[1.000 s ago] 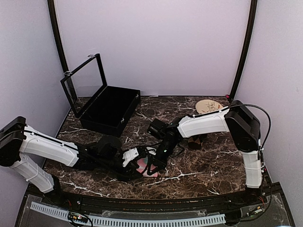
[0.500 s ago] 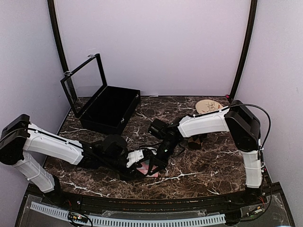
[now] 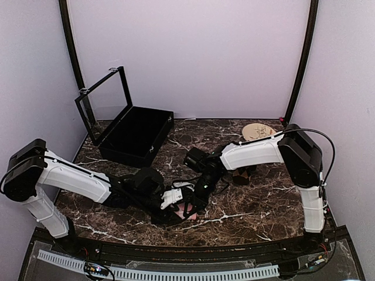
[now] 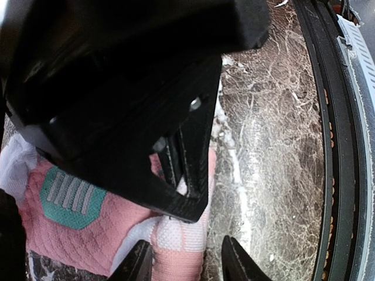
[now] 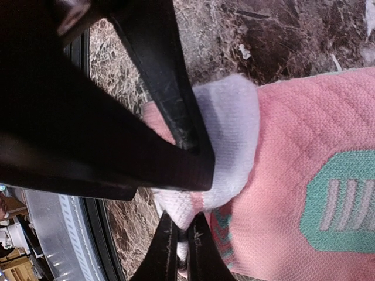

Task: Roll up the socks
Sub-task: Roll the sock at the center of the board.

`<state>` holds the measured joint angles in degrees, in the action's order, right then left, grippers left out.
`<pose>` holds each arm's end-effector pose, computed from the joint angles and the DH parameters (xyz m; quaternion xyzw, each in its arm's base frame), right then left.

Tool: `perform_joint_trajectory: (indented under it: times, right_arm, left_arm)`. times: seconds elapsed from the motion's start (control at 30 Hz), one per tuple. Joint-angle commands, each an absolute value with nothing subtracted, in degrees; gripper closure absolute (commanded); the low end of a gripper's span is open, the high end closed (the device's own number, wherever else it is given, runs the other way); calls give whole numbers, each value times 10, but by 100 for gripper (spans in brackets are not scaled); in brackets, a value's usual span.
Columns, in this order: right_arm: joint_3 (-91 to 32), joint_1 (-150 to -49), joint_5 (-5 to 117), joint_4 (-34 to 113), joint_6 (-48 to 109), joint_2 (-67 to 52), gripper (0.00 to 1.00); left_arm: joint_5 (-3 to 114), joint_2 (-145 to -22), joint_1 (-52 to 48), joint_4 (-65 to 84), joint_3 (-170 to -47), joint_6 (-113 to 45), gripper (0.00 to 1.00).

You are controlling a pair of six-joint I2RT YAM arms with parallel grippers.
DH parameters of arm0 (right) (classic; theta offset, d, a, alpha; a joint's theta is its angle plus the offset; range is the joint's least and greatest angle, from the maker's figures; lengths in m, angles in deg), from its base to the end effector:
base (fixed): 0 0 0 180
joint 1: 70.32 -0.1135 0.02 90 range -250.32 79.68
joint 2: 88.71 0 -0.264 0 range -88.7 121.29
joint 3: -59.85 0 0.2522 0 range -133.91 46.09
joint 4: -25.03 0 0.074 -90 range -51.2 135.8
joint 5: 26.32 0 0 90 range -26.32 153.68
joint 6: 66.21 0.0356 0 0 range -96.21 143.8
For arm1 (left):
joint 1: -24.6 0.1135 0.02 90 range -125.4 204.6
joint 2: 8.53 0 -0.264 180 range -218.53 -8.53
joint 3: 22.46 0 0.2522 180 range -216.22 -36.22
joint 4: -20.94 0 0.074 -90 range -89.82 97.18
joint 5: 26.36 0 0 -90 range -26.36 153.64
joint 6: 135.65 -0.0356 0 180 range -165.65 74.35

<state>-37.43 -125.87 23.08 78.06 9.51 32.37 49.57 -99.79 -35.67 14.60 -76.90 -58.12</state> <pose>0.2129 0.3512 0.1395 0.5659 -0.7412 -0.3604 0.0208 0.1447 -0.2708 0.1521 0.5792 0.7044 -0.2626 0.3151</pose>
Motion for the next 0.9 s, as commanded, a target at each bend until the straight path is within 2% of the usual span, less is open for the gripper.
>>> perform_joint_trajectory:
  times: [0.0,0.43,0.67,0.87]
  right_arm:
    - [-372,-1259,208,785,86,324,100]
    - [-368,-1258,199,789,86,325,100]
    - [-371,-1258,196,792,85,324,100]
    - [-371,-1259,196,792,86,323,100]
  left_arm:
    - [502,-1003,-358,127,-768,-576,59]
    - [532,-1035,-358,147,-767,-568,53]
    - [535,-1056,-358,130,-773,-560,58]
    - [532,-1069,-358,114,-781,-552,78]
